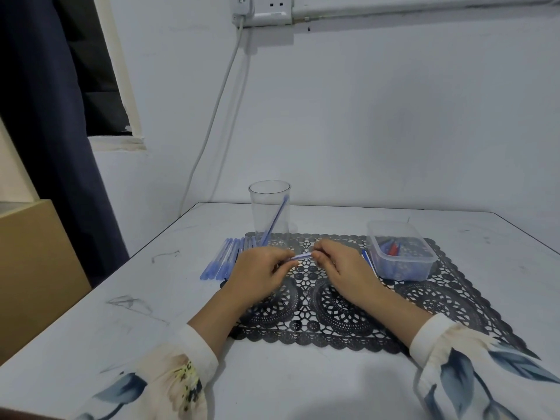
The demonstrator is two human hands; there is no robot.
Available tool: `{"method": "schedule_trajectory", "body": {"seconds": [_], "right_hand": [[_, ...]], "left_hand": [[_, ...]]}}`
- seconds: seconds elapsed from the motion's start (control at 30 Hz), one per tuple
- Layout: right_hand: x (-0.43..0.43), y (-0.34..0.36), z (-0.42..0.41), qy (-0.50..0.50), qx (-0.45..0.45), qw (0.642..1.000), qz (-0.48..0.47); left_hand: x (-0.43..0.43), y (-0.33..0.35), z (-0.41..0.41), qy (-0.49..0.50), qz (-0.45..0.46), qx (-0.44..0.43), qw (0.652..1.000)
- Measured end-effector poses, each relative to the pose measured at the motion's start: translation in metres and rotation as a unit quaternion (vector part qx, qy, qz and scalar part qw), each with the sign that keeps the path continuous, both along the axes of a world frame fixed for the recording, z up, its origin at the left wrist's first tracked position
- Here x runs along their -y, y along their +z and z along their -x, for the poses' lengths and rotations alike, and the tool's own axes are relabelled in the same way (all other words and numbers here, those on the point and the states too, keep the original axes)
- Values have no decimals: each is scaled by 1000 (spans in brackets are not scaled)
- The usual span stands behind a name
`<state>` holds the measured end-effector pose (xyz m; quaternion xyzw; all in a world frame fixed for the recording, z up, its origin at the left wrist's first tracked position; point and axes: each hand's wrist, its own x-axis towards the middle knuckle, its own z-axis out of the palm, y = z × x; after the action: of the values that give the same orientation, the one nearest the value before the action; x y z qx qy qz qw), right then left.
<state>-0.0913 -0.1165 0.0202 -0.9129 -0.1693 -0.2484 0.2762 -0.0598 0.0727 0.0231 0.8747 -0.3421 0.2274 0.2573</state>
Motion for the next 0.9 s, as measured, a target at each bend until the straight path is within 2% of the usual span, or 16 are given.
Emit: {"method": "schedule_trajectory", "body": {"seconds": [0.13, 0.3, 0.63, 0.77, 0.9], "right_hand": [[2, 1, -3, -35, 30, 999, 17], [3, 0, -2, -43, 27, 999, 5], [-3, 10, 3, -52, -103, 991, -70], [-3, 5, -2, -48, -121, 983, -130], [-7, -6, -5, -47, -109, 976, -183]], "left_hand": [[2, 0, 2, -15, -26, -43, 999], [1, -2, 0, -27, -31, -39, 998], [-6, -4, -6, -44, -29, 50, 997], [-4, -5, -8, -34, -58, 78, 995], [-3, -3, -7, -14, -76, 49, 996]]}}
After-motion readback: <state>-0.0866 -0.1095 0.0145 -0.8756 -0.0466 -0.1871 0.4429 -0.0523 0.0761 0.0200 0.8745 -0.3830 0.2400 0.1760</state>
